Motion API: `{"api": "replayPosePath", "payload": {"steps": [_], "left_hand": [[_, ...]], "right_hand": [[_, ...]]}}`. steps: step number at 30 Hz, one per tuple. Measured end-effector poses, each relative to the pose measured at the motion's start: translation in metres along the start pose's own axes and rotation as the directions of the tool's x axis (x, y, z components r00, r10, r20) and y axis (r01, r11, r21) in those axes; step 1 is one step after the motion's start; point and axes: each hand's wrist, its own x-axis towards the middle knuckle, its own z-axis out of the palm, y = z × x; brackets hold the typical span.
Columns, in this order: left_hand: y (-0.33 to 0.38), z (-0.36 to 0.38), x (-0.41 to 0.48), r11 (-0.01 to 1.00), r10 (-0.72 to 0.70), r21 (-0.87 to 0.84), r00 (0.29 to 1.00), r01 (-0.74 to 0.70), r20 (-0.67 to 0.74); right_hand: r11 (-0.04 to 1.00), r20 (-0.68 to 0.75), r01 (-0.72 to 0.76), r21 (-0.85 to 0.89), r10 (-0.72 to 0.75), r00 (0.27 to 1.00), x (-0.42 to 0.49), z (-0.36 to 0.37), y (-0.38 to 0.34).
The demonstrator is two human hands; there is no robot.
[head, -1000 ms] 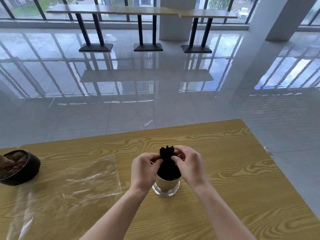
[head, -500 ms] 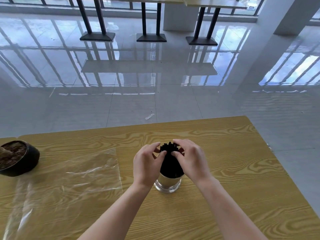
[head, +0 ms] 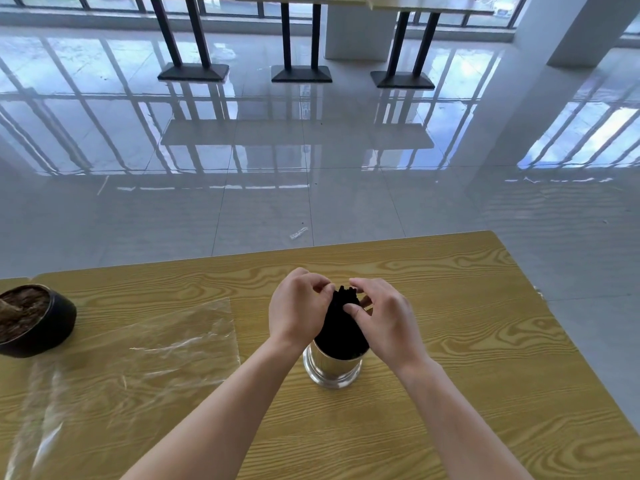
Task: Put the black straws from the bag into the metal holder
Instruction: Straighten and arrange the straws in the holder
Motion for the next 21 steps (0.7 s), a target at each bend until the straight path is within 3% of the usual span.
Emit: {"api": "replayPosePath", "payload": {"steps": [9, 12, 18, 20, 21], "left_hand": [[0.028, -0.041, 0.002, 0.974, 0.085, -0.186, 0.968, -0.131, -0.238], [0.038, -0.069, 0.004, 0.93, 0.017, -0.338, 0.94, -0.14, -0.341], [0.044, -0.129, 0.003, 0.709, -0.262, -0.671, 0.802, -0.217, -0.537], [0.039, -0.137, -0.002, 0.593, -0.358, -0.779, 0.799, -0.205, -0.482], [0.036, -0.135, -0.006, 0.536, -0.404, -0.829, 0.813, -0.159, -0.418]], "right_hand": [[0.999, -0.017, 0.029, 0.026, -0.028, 0.999, -0.001, -0.008, -0.002], [0.999, -0.032, 0.043, 0.024, -0.042, 0.999, -0.004, -0.013, -0.002], [0.994, -0.131, 0.027, 0.104, -0.013, 0.991, -0.013, -0.023, -0.005], [0.974, -0.134, -0.022, 0.224, 0.053, 0.99, -0.015, -0.025, -0.009], [0.925, -0.087, -0.081, 0.371, 0.121, 0.989, -0.015, -0.027, -0.013]]}}
